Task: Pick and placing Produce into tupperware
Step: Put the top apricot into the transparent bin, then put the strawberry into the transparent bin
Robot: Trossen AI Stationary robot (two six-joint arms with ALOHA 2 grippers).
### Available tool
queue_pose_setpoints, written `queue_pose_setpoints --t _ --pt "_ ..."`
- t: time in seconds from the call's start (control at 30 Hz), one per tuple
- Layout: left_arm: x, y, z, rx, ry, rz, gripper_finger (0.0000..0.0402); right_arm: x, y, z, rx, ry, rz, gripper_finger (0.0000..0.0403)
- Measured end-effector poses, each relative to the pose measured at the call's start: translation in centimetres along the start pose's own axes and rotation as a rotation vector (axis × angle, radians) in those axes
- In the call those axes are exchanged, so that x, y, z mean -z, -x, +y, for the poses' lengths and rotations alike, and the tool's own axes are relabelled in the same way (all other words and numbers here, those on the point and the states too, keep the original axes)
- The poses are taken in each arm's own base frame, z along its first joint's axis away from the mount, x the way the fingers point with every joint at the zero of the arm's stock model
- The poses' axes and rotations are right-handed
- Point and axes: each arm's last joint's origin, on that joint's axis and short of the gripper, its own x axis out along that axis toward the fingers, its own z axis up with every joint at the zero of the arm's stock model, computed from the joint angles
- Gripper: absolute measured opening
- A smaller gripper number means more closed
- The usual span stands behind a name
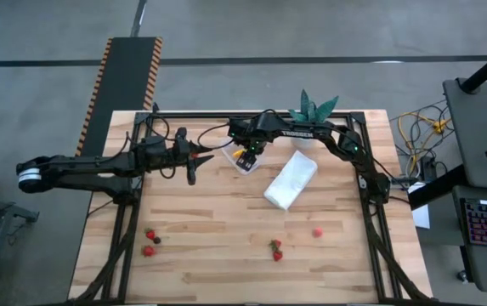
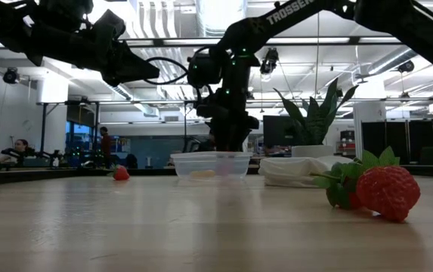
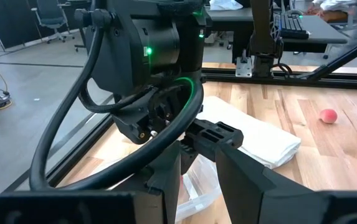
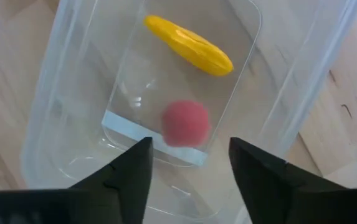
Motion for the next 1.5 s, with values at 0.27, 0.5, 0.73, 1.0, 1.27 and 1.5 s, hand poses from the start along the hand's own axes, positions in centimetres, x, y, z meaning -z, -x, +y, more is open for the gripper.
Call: queue_pose_setpoints --t 0.27,0.5,0.73,1.0,1.27,1.5 --pt "0.0 0.0 0.0 -0.004 0.000 0.000 0.0088 0.3 2.9 0.1 -0.005 0.000 -0.064 0.0253" --pt "0.0 0.0 0.0 -0.003 0.006 0.002 0.0088 2.2 6.2 1.2 -0.006 0.013 -0.167 0.0253" --pt "0.0 0.0 0.0 -0.003 0.006 0.002 0.0088 5.7 9.3 2.1 -0.017 0.021 -0.335 0.0253" --pt "0.0 0.0 0.0 -0.003 0.007 -0.001 0.0088 10.6 11.6 2.7 -0.106 0.067 -0.551 0.0250" --pt "0.1 -0.1 0.1 -0.019 0.032 0.006 0.0088 14.7 12.0 2.9 -0.208 0.092 -0.785 0.0251" --pt "1.7 -0.8 0.6 -0.241 0.228 0.133 0.0088 17.7 11.6 2.9 -0.255 0.125 -0.872 0.0248"
